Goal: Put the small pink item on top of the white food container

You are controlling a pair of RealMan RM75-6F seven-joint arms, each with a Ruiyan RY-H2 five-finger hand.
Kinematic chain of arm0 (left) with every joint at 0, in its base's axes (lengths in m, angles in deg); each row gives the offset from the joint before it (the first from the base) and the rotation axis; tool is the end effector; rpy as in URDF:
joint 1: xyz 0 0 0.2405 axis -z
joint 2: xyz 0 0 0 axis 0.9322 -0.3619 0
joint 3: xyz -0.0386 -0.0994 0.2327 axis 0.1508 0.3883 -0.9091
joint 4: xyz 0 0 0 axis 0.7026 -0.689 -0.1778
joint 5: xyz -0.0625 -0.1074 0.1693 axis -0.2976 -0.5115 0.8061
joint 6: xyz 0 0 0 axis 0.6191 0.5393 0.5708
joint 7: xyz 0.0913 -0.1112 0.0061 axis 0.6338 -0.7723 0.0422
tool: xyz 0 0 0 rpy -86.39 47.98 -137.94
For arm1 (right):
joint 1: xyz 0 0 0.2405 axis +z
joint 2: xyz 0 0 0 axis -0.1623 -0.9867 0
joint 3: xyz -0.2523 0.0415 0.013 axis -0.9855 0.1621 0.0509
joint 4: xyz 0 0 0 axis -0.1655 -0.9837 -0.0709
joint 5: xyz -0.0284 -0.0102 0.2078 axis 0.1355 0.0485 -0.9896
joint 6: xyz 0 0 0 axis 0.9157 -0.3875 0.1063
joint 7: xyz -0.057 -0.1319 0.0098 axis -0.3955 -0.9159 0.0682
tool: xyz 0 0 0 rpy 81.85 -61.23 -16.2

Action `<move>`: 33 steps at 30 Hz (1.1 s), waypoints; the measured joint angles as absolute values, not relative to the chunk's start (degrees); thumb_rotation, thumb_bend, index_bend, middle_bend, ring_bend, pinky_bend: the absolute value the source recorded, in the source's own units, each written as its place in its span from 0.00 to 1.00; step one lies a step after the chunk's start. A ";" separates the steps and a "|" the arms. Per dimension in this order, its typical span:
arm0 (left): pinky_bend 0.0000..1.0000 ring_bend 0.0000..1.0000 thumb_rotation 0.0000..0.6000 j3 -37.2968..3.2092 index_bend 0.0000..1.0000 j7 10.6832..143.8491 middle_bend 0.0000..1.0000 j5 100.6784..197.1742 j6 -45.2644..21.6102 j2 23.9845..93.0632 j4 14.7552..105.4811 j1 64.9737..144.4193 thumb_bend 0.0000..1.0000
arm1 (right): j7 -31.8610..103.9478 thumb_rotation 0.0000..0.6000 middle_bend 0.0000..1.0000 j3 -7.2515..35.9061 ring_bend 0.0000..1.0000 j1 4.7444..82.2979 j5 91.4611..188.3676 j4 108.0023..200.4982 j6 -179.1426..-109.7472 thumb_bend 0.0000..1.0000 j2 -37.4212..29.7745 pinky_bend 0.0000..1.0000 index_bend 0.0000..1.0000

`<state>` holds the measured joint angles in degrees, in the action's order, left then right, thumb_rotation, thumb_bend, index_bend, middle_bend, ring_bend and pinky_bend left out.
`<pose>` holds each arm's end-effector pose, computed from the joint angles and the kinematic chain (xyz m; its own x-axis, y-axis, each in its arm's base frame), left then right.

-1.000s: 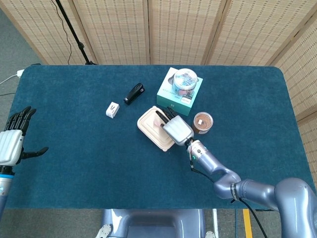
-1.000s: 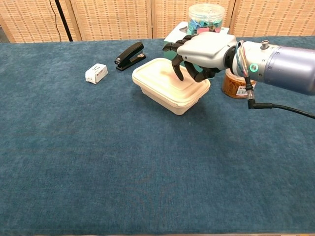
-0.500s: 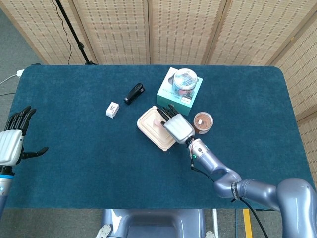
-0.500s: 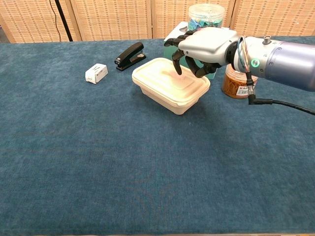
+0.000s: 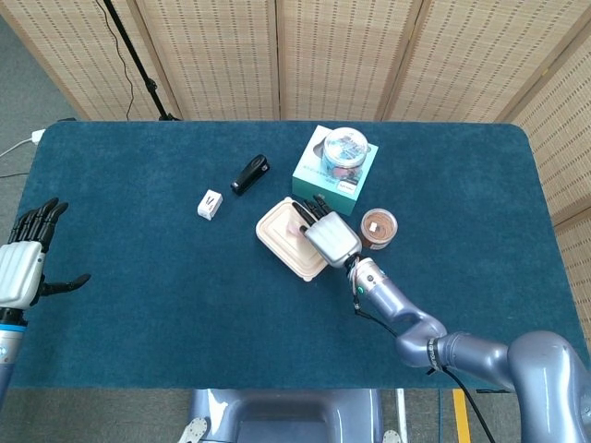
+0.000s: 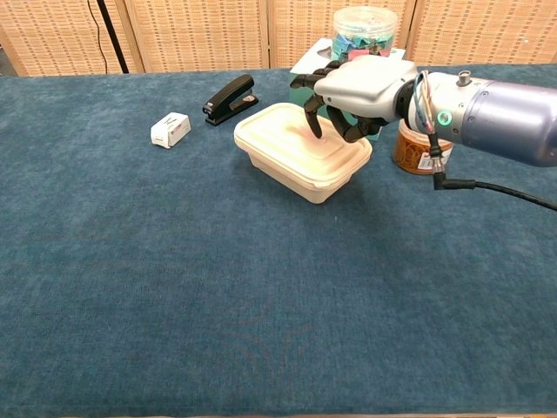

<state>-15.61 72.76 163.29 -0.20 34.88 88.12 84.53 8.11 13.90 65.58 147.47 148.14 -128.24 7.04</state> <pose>-0.2640 0.2561 0.1744 0.2273 -0.0026 0.9738 0.9729 -0.0436 -0.2272 -0.0926 -0.4000 -0.0384 0.7333 -0.0095 0.6798 -0.5524 -0.5912 0.5876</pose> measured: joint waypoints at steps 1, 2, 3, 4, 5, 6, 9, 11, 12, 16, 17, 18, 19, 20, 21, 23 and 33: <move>0.00 0.00 1.00 -15.62 0.00 72.71 0.00 163.31 -0.23 34.86 88.12 84.54 0.00 | 7.97 1.00 0.00 13.91 0.00 65.55 147.44 148.08 -128.30 1.00 6.95 0.00 0.50; 0.00 0.00 1.00 -15.63 0.00 72.66 0.00 163.36 -0.20 34.85 88.12 84.53 0.00 | 7.75 1.00 0.00 13.90 0.00 65.47 147.37 148.07 -128.40 1.00 6.74 0.00 0.52; 0.00 0.00 1.00 -15.64 0.00 72.63 0.00 163.41 -0.15 34.84 88.13 84.50 0.00 | 7.61 1.00 0.00 13.89 0.00 65.39 147.33 148.12 -128.47 1.00 6.58 0.00 0.53; 0.00 0.00 1.00 -15.66 0.00 72.63 0.00 163.47 -0.10 34.82 88.13 84.48 0.00 | 7.53 1.00 0.00 13.87 0.00 65.34 147.30 148.22 -128.53 1.00 6.48 0.00 0.53; 0.00 0.00 1.00 -15.67 0.00 72.63 0.00 163.49 -0.09 34.82 88.13 84.47 0.00 | 7.40 1.00 0.00 13.86 0.00 65.23 147.28 148.40 -128.68 1.00 6.27 0.00 0.53; 0.00 0.00 1.00 -15.69 0.00 72.64 0.00 163.51 -0.07 34.83 88.14 84.46 0.00 | 7.35 1.00 0.00 13.87 0.00 65.14 147.30 148.64 -128.85 1.00 6.08 0.00 0.53; 0.00 0.00 1.00 -15.74 0.00 72.77 0.00 163.58 -0.03 34.88 88.18 84.44 0.00 | 7.60 1.00 0.00 13.94 0.00 64.80 147.66 150.04 -129.60 1.00 5.22 0.00 0.49; 0.00 0.00 1.00 -15.77 0.00 72.89 0.00 163.62 -0.01 34.91 88.20 84.44 0.00 | 7.99 1.00 0.00 14.01 0.00 64.52 148.34 151.49 -130.47 1.00 4.31 0.00 0.44; 0.00 0.00 1.00 -15.78 0.00 72.94 0.00 163.63 -0.01 34.91 88.21 84.45 0.00 | 8.20 1.00 0.00 14.08 0.00 64.39 148.69 152.11 -130.89 1.00 3.89 0.00 0.39; 0.00 0.00 1.00 -15.90 0.00 73.28 0.00 163.75 0.07 34.97 88.18 84.41 0.00 | 9.66 1.00 0.00 14.47 0.00 63.47 150.30 154.87 -133.56 0.69 1.68 0.00 0.16; 0.00 0.00 1.00 -16.02 0.00 73.43 0.00 163.86 0.05 34.96 88.11 84.39 0.00 | 10.24 1.00 0.00 14.65 0.00 62.97 150.48 155.55 -134.56 0.44 1.15 0.00 0.09; 0.00 0.00 1.00 -16.19 0.00 73.58 0.00 164.03 -0.01 34.93 88.03 84.37 0.00 | 10.61 1.00 0.00 14.73 0.00 62.54 150.52 156.19 -135.20 0.22 0.72 0.00 0.04; 0.00 0.00 1.00 -16.44 0.00 73.73 0.00 164.25 -0.09 34.87 87.92 84.33 0.00 | 10.93 1.00 0.00 14.79 0.00 62.02 150.49 156.91 -135.67 0.12 0.09 0.00 0.02; 0.00 0.00 1.00 -16.58 0.00 73.81 0.00 164.40 -0.11 34.85 87.83 84.28 0.00 | 11.31 1.00 0.00 14.85 0.00 61.24 150.34 158.01 -136.27 0.03 -0.97 0.00 0.00; 0.00 0.00 1.00 -16.68 0.00 73.90 0.00 164.51 -0.10 34.83 87.76 84.23 0.00 | 11.60 1.00 0.00 14.88 0.00 60.59 150.14 158.93 -136.71 0.00 -1.81 0.00 0.00; 0.00 0.00 1.00 -16.97 0.00 74.13 0.00 164.80 0.22 34.90 87.62 83.96 0.00 | 12.63 1.00 0.00 14.88 0.00 58.74 149.50 161.23 -137.94 0.00 -3.83 0.00 0.00; 0.00 0.00 1.00 -19.81 0.00 72.06 0.00 169.96 3.93 36.16 85.85 81.27 0.00 | 21.82 1.00 0.00 11.59 0.00 48.03 152.50 166.19 -148.14 0.00 -11.02 0.00 0.00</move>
